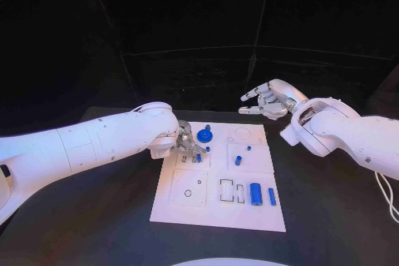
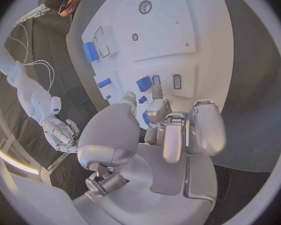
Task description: Assemble the parts on the task board
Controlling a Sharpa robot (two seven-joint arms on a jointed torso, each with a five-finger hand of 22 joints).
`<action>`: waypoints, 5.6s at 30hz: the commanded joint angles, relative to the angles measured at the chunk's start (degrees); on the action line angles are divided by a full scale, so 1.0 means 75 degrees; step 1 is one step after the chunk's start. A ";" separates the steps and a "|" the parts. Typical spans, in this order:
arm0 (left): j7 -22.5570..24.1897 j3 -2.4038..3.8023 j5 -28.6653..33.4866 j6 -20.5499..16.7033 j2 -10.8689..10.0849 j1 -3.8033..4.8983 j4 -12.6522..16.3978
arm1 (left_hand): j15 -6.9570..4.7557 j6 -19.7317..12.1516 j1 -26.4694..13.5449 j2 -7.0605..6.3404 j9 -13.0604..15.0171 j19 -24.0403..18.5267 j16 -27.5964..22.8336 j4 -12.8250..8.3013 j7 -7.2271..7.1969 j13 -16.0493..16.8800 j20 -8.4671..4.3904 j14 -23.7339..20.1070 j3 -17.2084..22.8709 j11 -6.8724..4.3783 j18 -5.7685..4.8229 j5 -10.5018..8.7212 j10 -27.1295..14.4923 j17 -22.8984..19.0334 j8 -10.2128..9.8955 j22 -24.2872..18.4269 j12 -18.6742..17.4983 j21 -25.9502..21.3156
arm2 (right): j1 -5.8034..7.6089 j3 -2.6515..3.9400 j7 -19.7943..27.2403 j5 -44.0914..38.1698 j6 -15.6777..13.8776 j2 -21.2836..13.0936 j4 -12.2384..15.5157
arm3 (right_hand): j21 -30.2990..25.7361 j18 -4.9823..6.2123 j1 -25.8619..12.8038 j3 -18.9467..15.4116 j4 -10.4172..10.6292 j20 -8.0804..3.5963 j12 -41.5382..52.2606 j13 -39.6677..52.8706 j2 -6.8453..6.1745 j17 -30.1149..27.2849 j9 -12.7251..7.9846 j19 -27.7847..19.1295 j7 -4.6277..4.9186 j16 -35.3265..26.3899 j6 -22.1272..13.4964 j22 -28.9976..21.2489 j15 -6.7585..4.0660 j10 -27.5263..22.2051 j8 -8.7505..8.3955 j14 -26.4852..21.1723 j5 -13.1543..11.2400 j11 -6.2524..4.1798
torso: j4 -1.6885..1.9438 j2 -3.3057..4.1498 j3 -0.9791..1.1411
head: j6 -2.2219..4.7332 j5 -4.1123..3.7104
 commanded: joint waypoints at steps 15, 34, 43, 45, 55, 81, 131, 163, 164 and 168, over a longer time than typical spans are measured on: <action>-0.0168 -0.0015 -0.0110 0.0339 0.0107 0.0030 -0.0022 | -0.0072 -0.0146 0.0288 0.0169 0.0154 0.0095 0.0053 -0.0083 -0.0020 0.0037 -0.0006 0.0793 -0.0139 -0.0002 -0.0089 -0.0019 0.0070 0.2009 0.0153 0.0094 0.0078 0.0089 | 0.0020 0.0007 -0.0065 0.0035 0.0120 0.0102 -0.0114 | -0.0038 0.0119 -0.0024 -0.0067 0.0024 0.0000 -0.0048 -0.0009 0.0065 0.0335 0.0009 -0.0085 -0.0009 -0.0038 0.0032 -0.0028 -0.0022 -0.0056 0.0060 0.0422 0.0062 -0.0010 | 0.0009 0.0007 -0.0005 | -0.0103 0.0003; -0.0138 -0.0044 -0.0108 0.0509 0.0261 0.0038 -0.0119 | -0.0066 -0.0241 0.0670 0.0409 0.0293 0.0095 0.0053 -0.0272 -0.0015 0.0040 0.0002 0.0793 -0.0076 0.0002 -0.0103 -0.0011 0.0058 0.2009 0.0244 0.0200 0.0102 0.0149 | 0.0019 0.0007 -0.0091 0.0035 0.0167 0.0159 -0.0147 | -0.0052 0.0122 -0.0010 -0.0096 0.0034 -0.0004 -0.0047 -0.0016 0.0093 0.0328 0.0007 -0.0094 -0.0014 -0.0045 0.0034 -0.0050 -0.0027 -0.0054 0.0080 0.0420 0.0108 -0.0014 | 0.0007 0.0017 -0.0002 | -0.0131 0.0000; -0.0106 -0.0061 -0.0108 0.0591 0.0312 0.0038 -0.0207 | -0.0064 -0.0255 0.0730 0.0443 0.0314 0.0094 0.0053 -0.0312 -0.0013 0.0033 0.0004 0.0793 -0.0055 0.0003 -0.0105 -0.0009 0.0052 0.2009 0.0255 0.0217 0.0100 0.0159 | 0.0019 0.0007 -0.0087 0.0035 0.0175 0.0175 -0.0151 | -0.0052 0.0122 -0.0010 -0.0096 0.0034 -0.0004 -0.0047 -0.0016 0.0093 0.0328 0.0007 -0.0094 -0.0014 -0.0045 0.0034 -0.0050 -0.0027 -0.0054 0.0080 0.0420 0.0108 -0.0014 | 0.0008 0.0024 -0.0007 | -0.0143 0.0000; -0.0095 -0.0062 -0.0108 0.0599 0.0323 0.0038 -0.0222 | -0.0063 -0.0263 0.0766 0.0460 0.0325 0.0093 0.0053 -0.0338 -0.0012 0.0028 0.0005 0.0793 -0.0041 0.0005 -0.0106 -0.0009 0.0048 0.2009 0.0260 0.0225 0.0096 0.0163 | 0.0019 0.0007 -0.0086 0.0035 0.0176 0.0178 -0.0153 | -0.0058 0.0124 -0.0006 -0.0102 0.0036 -0.0005 -0.0050 -0.0021 0.0098 0.0325 0.0006 -0.0098 -0.0015 -0.0048 0.0033 -0.0060 -0.0028 -0.0056 0.0083 0.0420 0.0120 -0.0015 | 0.0006 0.0022 -0.0008 | -0.0144 0.0000; 0.0151 -0.0067 -0.0097 0.0292 0.0341 0.0038 -0.0246 | -0.0102 -0.0413 0.1677 0.0939 0.0386 0.0070 0.0053 -0.0969 -0.0065 -0.0001 -0.0015 0.0793 0.0725 -0.0046 -0.0099 0.0004 0.0010 0.2009 0.0235 0.0236 0.0073 0.0165 | 0.0019 0.0007 -0.0085 0.0035 0.0196 0.0200 -0.0170 | -0.0061 0.0125 -0.0003 -0.0105 0.0036 -0.0006 -0.0052 -0.0024 0.0101 0.0323 0.0006 -0.0101 -0.0015 -0.0050 0.0032 -0.0065 -0.0029 -0.0057 0.0085 0.0419 0.0126 -0.0016 | 0.0007 0.0021 -0.0009 | -0.0167 -0.0001; 0.0613 -0.0068 0.0153 -0.0467 -0.0135 0.0032 0.0241 | -0.0051 -0.0567 0.0751 -0.0314 0.0734 0.0034 0.0053 -0.2434 0.0024 -0.0154 0.0028 0.0793 0.5668 0.0012 -0.0093 0.0175 0.0043 0.2009 0.0361 0.0288 -0.0056 0.0135 | 0.0019 0.0006 -0.0101 0.0035 0.0289 0.0261 -0.0248 | -0.0070 0.0123 0.0055 -0.0176 0.0044 -0.0017 -0.0044 -0.0034 0.0151 0.0328 0.0002 -0.0091 -0.0026 -0.0055 0.0033 -0.0067 -0.0040 -0.0052 0.0135 0.0424 0.0269 -0.0028 | 0.0016 0.0024 -0.0005 | -0.0196 -0.0016; 0.1684 -0.0095 -0.1560 -0.4598 -0.1118 -0.1213 0.1328 | -0.0094 -0.0496 0.0814 -0.0670 0.0868 0.0098 0.0053 -0.2745 -0.0017 -0.0056 -0.0014 0.0793 0.6040 -0.0036 -0.0113 0.0197 0.0206 0.2009 0.0513 0.0421 0.0064 0.0211 | 0.0015 0.0003 -0.0007 0.0054 0.0190 0.0191 -0.0359 | -0.0305 0.0204 0.0049 -0.0344 0.0141 -0.0030 -0.0459 -0.0533 0.0235 0.0028 -0.0005 -0.0311 -0.0038 -0.0251 0.0018 -0.0522 -0.0055 -0.0364 0.0213 0.0351 0.0361 -0.0038 | 0.0073 0.0024 0.0000 | -0.0335 -0.0022; 0.1462 -0.0094 -0.1565 -0.3693 -0.1116 -0.1241 0.1380 | -0.0111 -0.0427 0.0891 -0.0913 0.0866 0.0115 0.0053 -0.2860 -0.0053 -0.0147 -0.0029 0.0793 0.5932 -0.0064 -0.0124 0.0161 0.0233 0.2009 0.0516 0.0475 0.0003 0.0237 | 0.0015 0.0003 0.0086 0.0114 0.0119 0.0205 -0.0371 | -0.0498 0.0250 0.0087 -0.0478 0.0211 -0.0042 -0.0682 -0.0805 0.0305 -0.0169 -0.0010 -0.0440 -0.0044 -0.0411 -0.0016 -0.0816 -0.0063 -0.0502 0.0268 0.0301 0.0380 -0.0046 | 0.0074 0.0023 0.0003 | -0.0404 -0.0065; 0.1460 -0.0094 -0.1564 -0.3687 -0.1117 -0.1242 0.1383 | -0.0111 -0.0421 0.0895 -0.0919 0.0865 0.0116 0.0053 -0.2864 -0.0054 -0.0153 -0.0030 0.0793 0.5926 -0.0065 -0.0124 0.0161 0.0233 0.2009 0.0515 0.0477 -0.0001 0.0238 | 0.0015 0.0003 0.0086 0.0114 0.0119 0.0205 -0.0371 | -0.0498 0.0250 0.0087 -0.0478 0.0211 -0.0042 -0.0682 -0.0805 0.0305 -0.0169 -0.0010 -0.0440 -0.0044 -0.0411 -0.0016 -0.0816 -0.0063 -0.0502 0.0268 0.0301 0.0380 -0.0046 | 0.0075 0.0023 0.0004 | -0.0406 -0.0066; 0.1447 -0.0094 -0.1562 -0.3655 -0.1134 -0.1245 0.1412 | -0.0113 -0.0407 0.0903 -0.0931 0.0861 0.0118 0.0053 -0.2873 -0.0057 -0.0175 -0.0031 0.0793 0.5913 -0.0067 -0.0126 0.0160 0.0229 0.2009 0.0513 0.0486 -0.0018 0.0243 | 0.0015 0.0003 0.0082 0.0114 0.0122 0.0205 -0.0371 | -0.0498 0.0250 0.0087 -0.0478 0.0211 -0.0042 -0.0682 -0.0805 0.0305 -0.0169 -0.0010 -0.0440 -0.0044 -0.0411 -0.0016 -0.0816 -0.0063 -0.0502 0.0268 0.0301 0.0380 -0.0046 | 0.0089 0.0020 0.0000 | -0.0425 -0.0072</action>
